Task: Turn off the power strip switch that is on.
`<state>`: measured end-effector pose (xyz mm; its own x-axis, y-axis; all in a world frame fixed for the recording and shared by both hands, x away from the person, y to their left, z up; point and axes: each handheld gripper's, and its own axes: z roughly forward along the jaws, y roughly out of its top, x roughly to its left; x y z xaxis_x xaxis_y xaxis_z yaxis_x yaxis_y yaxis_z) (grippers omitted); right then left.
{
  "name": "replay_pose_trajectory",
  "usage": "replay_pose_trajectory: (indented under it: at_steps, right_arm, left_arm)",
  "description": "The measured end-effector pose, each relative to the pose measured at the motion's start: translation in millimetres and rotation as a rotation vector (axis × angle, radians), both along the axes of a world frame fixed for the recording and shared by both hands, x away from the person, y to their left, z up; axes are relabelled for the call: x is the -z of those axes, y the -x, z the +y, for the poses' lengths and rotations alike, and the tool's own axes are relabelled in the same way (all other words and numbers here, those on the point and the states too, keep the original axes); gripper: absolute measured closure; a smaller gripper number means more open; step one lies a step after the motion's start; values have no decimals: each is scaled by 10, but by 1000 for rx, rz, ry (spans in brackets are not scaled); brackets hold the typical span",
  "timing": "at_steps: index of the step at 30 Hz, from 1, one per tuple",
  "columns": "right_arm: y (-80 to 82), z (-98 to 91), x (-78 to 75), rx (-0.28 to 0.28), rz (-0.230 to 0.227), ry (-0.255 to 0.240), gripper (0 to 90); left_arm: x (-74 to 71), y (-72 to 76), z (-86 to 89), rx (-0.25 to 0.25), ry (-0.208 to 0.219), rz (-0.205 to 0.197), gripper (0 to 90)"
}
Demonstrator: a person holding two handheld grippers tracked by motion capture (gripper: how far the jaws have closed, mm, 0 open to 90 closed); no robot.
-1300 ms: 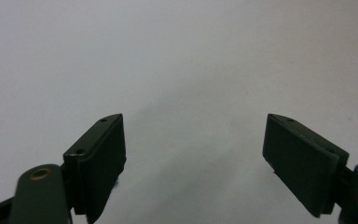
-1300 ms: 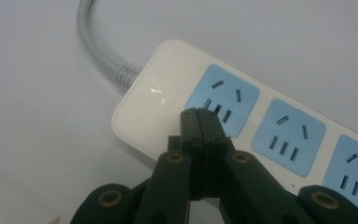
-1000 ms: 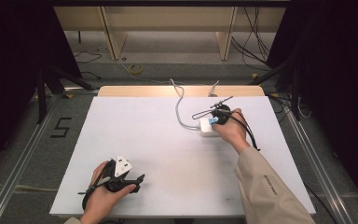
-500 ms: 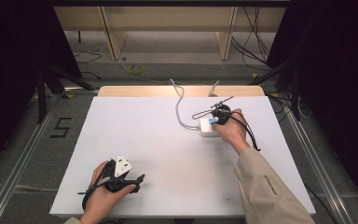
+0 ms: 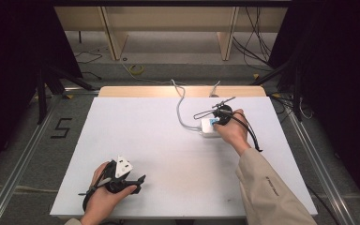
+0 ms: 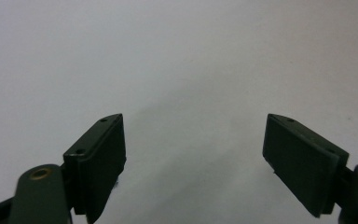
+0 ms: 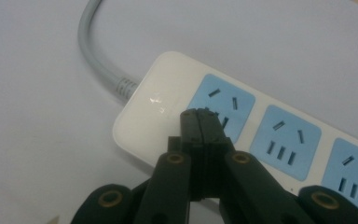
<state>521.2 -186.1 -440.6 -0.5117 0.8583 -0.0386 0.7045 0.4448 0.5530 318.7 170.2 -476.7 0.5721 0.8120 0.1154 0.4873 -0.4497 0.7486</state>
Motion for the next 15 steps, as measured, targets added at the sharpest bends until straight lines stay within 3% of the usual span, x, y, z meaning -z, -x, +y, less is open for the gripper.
replay_pose_trajectory:
  at_steps: [15]
  right_arm:
    - [54,20,-57,-15,-26,2,900]
  left_arm:
    - [1,0,0,-3,2,0,209]
